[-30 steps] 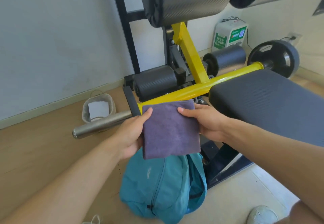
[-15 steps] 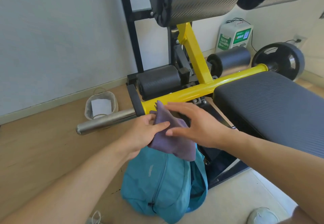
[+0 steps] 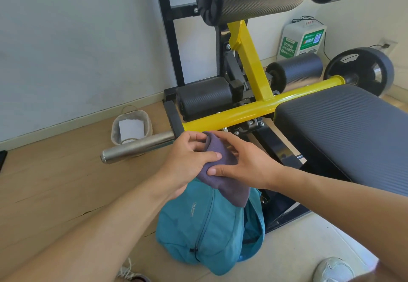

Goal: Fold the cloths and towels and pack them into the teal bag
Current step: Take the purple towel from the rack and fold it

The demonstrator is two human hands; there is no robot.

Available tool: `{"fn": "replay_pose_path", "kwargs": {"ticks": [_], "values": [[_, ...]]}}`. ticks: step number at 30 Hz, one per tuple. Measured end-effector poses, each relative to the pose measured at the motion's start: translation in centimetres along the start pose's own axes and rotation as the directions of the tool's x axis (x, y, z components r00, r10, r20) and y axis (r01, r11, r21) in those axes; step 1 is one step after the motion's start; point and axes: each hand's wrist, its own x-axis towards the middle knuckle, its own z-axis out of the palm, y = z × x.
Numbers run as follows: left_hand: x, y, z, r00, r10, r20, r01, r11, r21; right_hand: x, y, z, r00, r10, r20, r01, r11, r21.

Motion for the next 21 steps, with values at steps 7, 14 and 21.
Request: {"fn": "replay_pose_path", "kwargs": {"ticks": [7, 14, 21], "values": [[-0.8, 0.2, -0.3, 0.987, 0.157, 0.009, -0.156, 0.968, 0.195, -0.1, -0.4, 0.7, 0.999, 0.031, 0.005, -0.032, 0.996, 0.085], [-0.2, 0.9, -0.8, 0.931, 0.29, -0.221, -0.277, 0.957, 0.091, 0.4, -0.7, 1.1, 0.982, 0.181, -0.056, -0.144, 0.906, 0.397], [-0.4, -0.4, -0.7, 0.994, 0.054, 0.092, -0.07, 0.982, 0.178, 0.8, -1.6, 0.1, 0.96, 0.275, -0.047, -0.17, 0.71, 0.683]]}}
